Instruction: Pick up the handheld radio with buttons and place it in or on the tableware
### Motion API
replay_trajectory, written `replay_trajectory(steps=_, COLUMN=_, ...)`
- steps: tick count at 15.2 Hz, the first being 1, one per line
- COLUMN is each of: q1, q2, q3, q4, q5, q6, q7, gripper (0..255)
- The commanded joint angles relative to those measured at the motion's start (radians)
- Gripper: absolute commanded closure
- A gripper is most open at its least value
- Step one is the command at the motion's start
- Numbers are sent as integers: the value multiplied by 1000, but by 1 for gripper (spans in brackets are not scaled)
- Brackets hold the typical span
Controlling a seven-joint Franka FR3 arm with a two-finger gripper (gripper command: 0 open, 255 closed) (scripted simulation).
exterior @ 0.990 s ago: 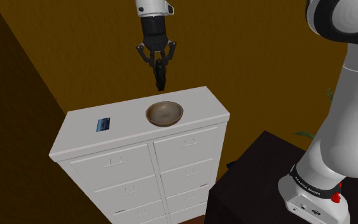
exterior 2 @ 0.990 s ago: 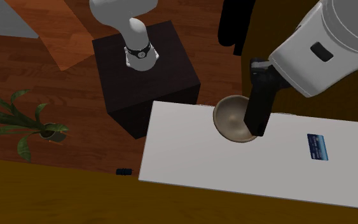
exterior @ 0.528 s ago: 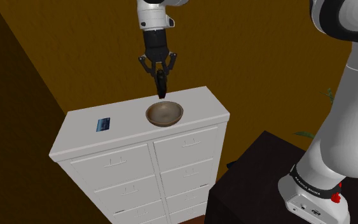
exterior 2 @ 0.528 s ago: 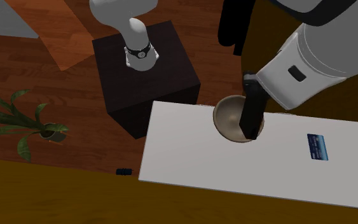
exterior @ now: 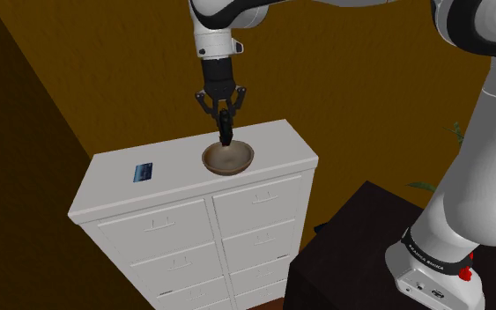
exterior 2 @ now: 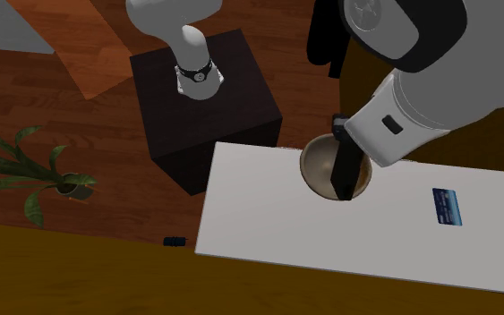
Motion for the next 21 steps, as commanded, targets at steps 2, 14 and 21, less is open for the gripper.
replay_trajectory(steps=2, q1=0, q2=1, q3=0, q4=-4, q5=0, q6=6, q7=-1, gripper=255)
replay_trajectory(steps=14, q1=-2, q2=17, q3=-2, q4=84, q5=-5, q6=-66, q7=4, gripper=0)
replay_trajectory(steps=21, q1=-2, q2=39, q3=-3, q4=172, q5=-9, q6=-134, q7=9, gripper=0)
